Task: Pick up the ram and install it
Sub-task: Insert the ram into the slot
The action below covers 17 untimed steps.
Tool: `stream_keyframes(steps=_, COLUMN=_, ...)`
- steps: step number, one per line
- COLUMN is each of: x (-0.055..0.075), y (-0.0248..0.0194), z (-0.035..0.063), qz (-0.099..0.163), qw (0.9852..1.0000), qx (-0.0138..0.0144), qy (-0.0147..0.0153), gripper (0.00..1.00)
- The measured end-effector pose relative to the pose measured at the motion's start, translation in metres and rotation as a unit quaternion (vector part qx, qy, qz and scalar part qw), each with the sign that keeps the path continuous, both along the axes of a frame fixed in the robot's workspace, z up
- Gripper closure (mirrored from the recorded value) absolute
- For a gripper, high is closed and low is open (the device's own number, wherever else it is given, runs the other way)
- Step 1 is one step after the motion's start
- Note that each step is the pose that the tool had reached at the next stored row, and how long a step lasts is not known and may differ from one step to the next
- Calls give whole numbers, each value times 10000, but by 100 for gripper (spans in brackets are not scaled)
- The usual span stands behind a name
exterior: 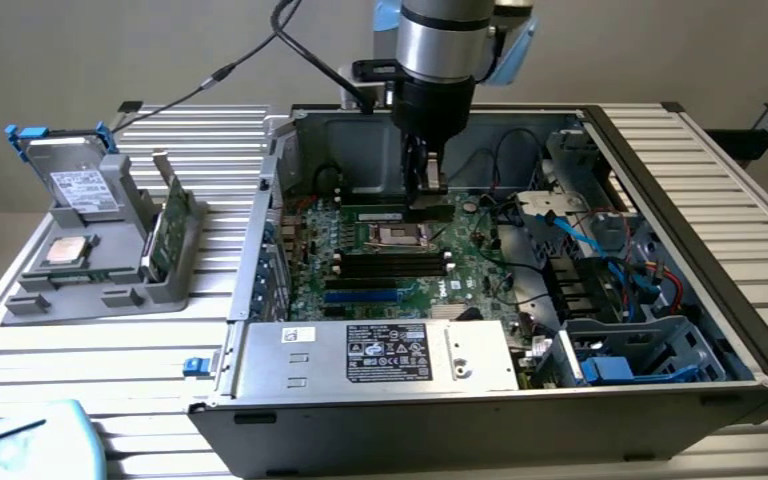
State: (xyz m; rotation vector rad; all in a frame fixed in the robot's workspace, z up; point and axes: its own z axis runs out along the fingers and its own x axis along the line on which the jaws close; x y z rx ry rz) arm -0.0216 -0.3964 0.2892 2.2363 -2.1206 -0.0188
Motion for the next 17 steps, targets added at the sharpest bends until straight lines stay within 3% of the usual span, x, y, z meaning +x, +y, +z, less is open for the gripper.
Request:
stream_keyframes(steps=10, x=1, y=-30, z=-182, qz=301, qw=9995, qx=1, qy=0, gripper=85)
stream_keyframes(steps=17, x=1, y=-49, z=-309, qz=330, qw=9995, qx=0, qy=0, gripper=85)
